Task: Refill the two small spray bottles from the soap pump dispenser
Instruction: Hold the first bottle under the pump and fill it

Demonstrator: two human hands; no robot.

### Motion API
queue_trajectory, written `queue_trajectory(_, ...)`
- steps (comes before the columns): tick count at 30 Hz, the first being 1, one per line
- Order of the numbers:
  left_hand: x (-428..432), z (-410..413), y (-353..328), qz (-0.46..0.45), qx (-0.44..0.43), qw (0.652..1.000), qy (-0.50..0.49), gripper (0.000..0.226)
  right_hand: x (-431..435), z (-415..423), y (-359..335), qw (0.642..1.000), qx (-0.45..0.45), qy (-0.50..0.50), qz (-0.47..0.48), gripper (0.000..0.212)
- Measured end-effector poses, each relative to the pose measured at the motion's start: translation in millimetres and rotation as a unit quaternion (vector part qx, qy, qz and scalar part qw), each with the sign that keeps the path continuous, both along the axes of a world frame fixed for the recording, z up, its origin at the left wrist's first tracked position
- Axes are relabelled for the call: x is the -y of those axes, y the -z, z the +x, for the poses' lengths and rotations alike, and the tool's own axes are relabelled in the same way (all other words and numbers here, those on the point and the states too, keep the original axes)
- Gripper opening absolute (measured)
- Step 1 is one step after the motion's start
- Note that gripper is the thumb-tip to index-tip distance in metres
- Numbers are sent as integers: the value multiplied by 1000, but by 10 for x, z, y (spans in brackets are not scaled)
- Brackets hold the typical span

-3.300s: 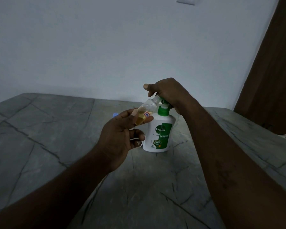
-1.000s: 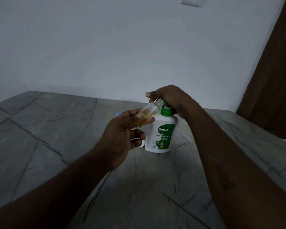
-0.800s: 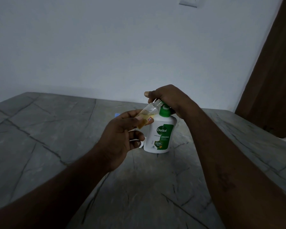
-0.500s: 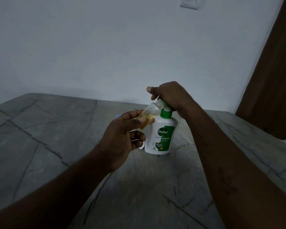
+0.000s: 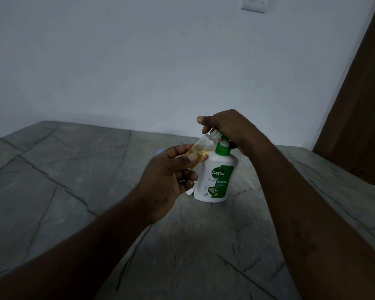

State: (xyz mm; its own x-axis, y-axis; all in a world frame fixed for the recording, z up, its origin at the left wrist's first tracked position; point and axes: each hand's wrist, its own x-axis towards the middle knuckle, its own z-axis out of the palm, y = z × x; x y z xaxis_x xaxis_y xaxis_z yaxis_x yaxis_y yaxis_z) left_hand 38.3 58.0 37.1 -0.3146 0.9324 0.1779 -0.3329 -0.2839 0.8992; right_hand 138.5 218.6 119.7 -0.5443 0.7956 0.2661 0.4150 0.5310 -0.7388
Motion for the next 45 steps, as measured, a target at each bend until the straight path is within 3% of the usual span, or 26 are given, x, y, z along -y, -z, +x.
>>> queue_trajectory(13, -31, -15, 38, -2, 20, 1000, 1, 41, -11, -30, 25, 1000, 19, 8, -16, 36)
queue_trajectory(18, -31, -21, 37, -1, 26, 1000, -6, 56, -24, -29, 13, 1000, 5, 21, 10, 38)
queue_trajectory(29, -28, -33, 27, 7, 7, 1000, 0, 59, -29, -30, -9, 999, 4, 11, 46, 39)
queue_trajectory(36, -22, -15, 24, 9, 8, 1000, -1, 56, -4, 14, -16, 999, 0, -12, -38, 36)
queue_trajectory(41, -26, -19, 27, 0, 11, 1000, -1, 55, -29, -13, 4, 998, 8, -11, -64, 22)
queue_trajectory(45, -31, -17, 37, -7, 20, 1000, -1, 43, -59, -24, 39, 996, 9, -20, -87, 21)
